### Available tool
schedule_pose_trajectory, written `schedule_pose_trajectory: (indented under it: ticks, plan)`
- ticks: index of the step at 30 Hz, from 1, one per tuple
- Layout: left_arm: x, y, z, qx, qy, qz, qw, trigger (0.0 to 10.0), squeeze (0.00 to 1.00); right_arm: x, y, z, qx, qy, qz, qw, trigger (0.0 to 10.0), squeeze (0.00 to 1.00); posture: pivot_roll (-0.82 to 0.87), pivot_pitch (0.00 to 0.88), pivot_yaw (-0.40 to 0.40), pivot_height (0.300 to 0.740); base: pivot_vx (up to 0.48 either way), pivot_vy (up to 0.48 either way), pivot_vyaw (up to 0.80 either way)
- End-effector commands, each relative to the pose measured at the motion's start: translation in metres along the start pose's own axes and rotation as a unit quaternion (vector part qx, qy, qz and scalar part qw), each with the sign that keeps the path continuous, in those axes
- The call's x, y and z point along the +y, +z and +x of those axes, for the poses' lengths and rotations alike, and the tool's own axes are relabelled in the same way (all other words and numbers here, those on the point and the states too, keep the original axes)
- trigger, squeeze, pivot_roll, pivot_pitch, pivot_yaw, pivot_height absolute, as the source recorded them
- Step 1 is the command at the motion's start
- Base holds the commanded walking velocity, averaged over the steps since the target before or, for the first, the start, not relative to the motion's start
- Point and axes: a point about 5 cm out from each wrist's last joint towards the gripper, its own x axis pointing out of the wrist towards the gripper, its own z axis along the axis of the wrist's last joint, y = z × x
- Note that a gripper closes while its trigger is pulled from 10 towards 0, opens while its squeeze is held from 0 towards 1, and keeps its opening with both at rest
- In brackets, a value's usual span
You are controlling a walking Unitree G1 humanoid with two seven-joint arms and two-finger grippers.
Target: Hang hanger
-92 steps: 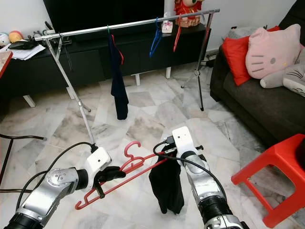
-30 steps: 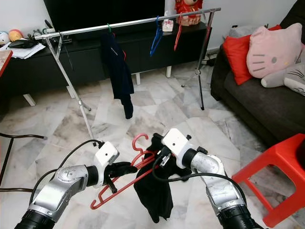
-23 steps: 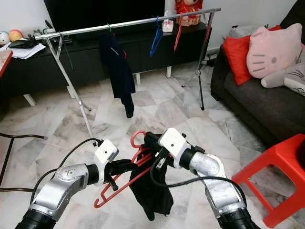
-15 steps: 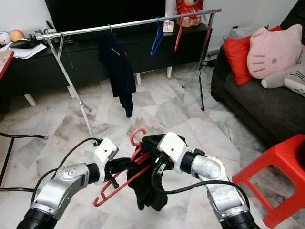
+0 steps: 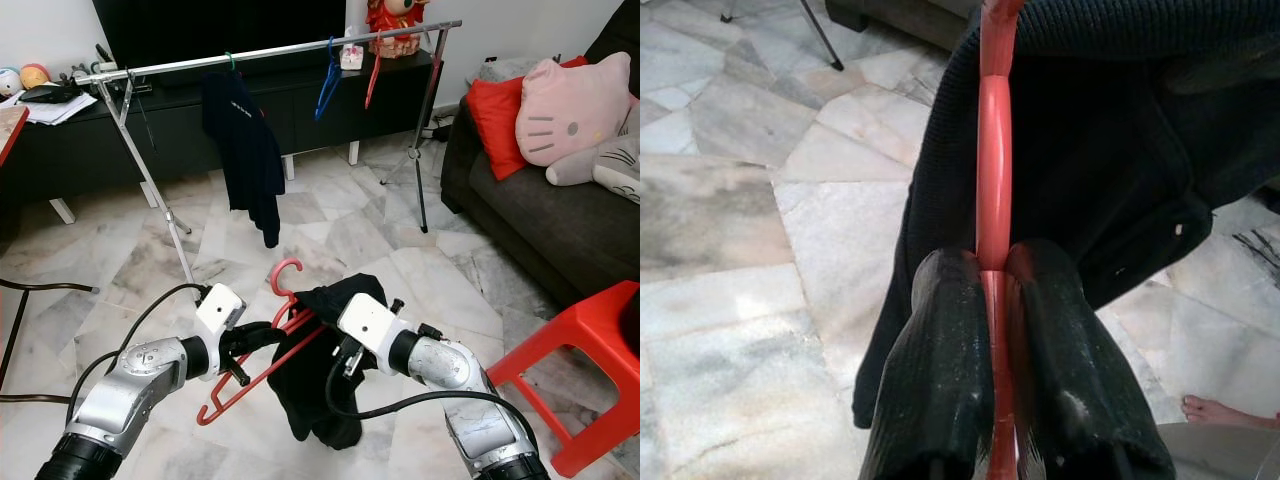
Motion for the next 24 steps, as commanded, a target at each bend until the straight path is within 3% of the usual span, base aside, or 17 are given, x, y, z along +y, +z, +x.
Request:
schedule_pose_trajectory:
  ticks: [1,13,24]
  plan:
    - [0.003,0.012,0.000,-0.031,-0.001,0.004,1.000,10.0,0.00,-0.001,0.008,0.003,-0.010,0.000,-0.016,1.000,10.0,0.00,-0.10,0.000,0.000,0.740,0.000,0.000,0.00]
    - [-0.009,0.021,-0.001,-0.059,-0.056,-0.010,0.997,10.0,0.00,0.002,0.011,0.005,-0.012,0.006,-0.021,1.000,10.0,0.00,-0.10,0.000,0.000,0.740,0.000,0.000,0.00]
    - [-0.017,0.026,-0.001,-0.079,-0.090,-0.027,0.992,10.0,0.00,-0.010,0.011,-0.001,-0.006,-0.009,-0.036,0.999,10.0,0.00,-0.11,0.000,-0.003,0.740,0.000,0.000,0.00]
